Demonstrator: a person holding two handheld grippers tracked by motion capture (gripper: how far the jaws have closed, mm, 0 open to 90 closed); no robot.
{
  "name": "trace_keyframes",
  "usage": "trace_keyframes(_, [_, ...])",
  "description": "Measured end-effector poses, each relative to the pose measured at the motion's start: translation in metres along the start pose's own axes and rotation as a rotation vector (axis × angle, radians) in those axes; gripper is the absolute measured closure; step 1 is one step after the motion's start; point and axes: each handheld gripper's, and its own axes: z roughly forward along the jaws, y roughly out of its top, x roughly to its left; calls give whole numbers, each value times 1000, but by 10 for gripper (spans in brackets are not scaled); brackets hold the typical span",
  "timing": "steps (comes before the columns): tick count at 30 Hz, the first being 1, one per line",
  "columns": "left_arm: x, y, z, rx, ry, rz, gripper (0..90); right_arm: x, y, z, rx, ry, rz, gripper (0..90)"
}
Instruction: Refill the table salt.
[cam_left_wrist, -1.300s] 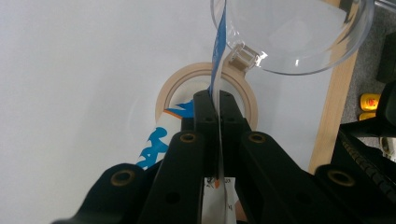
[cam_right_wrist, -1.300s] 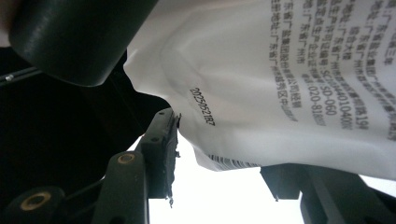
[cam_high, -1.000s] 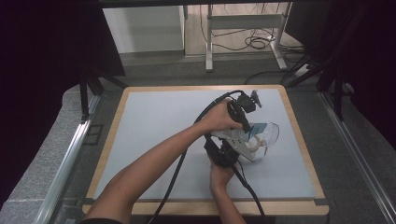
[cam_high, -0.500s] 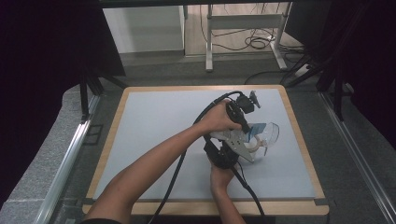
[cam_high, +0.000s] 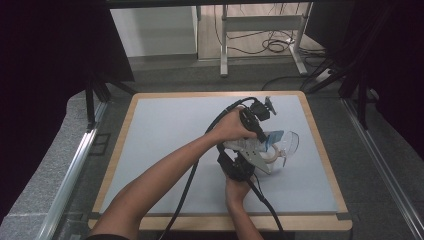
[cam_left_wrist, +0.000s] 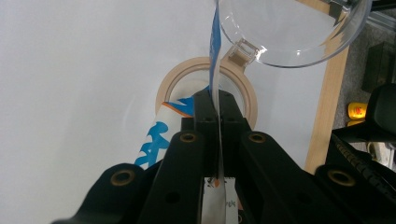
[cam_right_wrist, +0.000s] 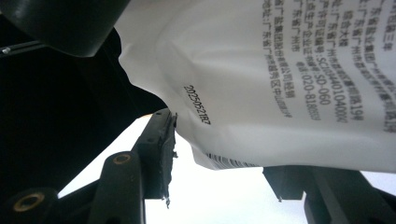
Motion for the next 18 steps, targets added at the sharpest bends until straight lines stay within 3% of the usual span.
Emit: trace_keyframes(18, [1,-4,-4,-22,-8,-3,898,1,-1,0,6,4,-6,483])
